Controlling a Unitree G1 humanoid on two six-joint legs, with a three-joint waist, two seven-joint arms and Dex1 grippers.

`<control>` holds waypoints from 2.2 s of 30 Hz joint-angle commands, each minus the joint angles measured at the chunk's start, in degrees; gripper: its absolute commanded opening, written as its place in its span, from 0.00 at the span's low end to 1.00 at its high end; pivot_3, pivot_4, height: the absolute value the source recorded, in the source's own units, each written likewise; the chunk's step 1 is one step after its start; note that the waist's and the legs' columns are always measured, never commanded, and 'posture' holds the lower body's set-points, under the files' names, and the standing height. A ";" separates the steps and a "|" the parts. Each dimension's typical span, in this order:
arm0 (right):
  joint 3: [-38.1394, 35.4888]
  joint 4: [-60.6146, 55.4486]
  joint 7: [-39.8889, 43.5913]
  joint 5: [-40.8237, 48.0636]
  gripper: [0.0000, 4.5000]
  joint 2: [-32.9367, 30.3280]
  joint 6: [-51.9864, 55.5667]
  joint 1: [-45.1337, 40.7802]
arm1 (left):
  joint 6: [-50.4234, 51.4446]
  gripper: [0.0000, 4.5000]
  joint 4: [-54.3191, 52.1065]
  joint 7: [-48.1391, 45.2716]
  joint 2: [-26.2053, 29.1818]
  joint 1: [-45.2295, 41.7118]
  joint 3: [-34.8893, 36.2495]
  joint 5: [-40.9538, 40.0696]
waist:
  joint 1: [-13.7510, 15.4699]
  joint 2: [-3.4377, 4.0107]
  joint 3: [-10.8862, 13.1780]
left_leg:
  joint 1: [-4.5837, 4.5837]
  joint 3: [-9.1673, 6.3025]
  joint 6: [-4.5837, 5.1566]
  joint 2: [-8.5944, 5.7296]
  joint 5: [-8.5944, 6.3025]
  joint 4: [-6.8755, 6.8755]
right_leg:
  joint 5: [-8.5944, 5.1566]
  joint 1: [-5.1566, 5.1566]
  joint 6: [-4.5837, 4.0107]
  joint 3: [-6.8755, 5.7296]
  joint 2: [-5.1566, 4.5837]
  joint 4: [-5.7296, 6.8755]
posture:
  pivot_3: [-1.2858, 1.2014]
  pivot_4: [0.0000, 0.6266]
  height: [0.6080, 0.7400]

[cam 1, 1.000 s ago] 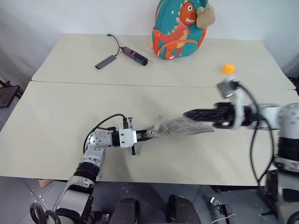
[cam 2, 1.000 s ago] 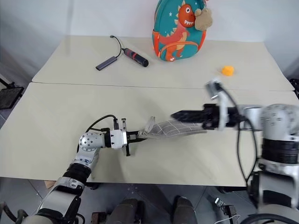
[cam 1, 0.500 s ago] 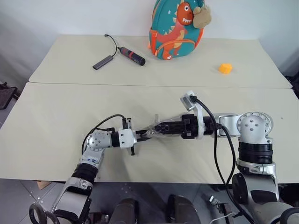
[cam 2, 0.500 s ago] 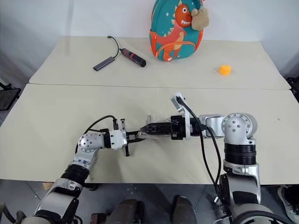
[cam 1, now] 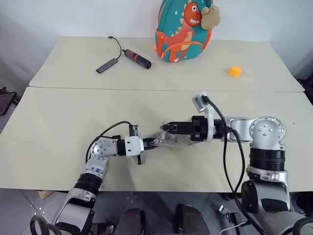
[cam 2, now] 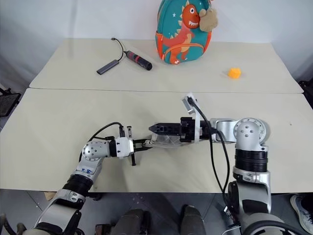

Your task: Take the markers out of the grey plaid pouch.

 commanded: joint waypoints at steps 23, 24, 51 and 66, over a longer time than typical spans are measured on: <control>-0.60 -3.25 -5.50 5.96 0.93 11.63 -0.69 2.31 | 2.01 0.00 -1.24 -0.08 0.25 -0.05 -0.40 -1.02 | -0.12 0.01 -0.01 | 0.00 -0.02 0.00 0.01 0.00 0.00 | 0.00 -0.01 0.00 0.01 0.00 0.03 | 0.52 0.24 1.00; -0.27 -3.28 -5.53 5.66 0.91 11.79 -1.48 2.52 | 2.04 0.00 -1.22 -0.11 0.26 -0.08 -0.39 -1.05 | -0.11 0.01 -0.01 | 0.01 -0.01 0.00 0.00 0.00 0.00 | 0.00 -0.01 0.00 0.01 0.00 0.03 | 0.52 0.24 1.00; -12.89 -0.30 -7.02 22.30 0.00 1.27 -13.67 1.23 | 54.60 0.00 -26.03 -6.65 5.41 7.75 4.03 -31.32 | -0.19 0.03 0.01 | 0.02 -0.29 0.00 0.07 0.00 -0.01 | 0.00 -0.01 0.00 0.10 0.00 0.03 | 0.52 0.24 1.00; -16.70 6.80 0.25 11.97 0.00 -15.69 -23.78 8.98 | 63.16 0.00 -29.79 -7.82 7.05 9.64 6.35 -32.72 | 0.06 0.04 0.02 | 0.03 0.29 0.01 0.04 0.00 -0.05 | 0.00 0.02 0.00 0.11 0.04 -0.08 | 0.52 0.24 1.00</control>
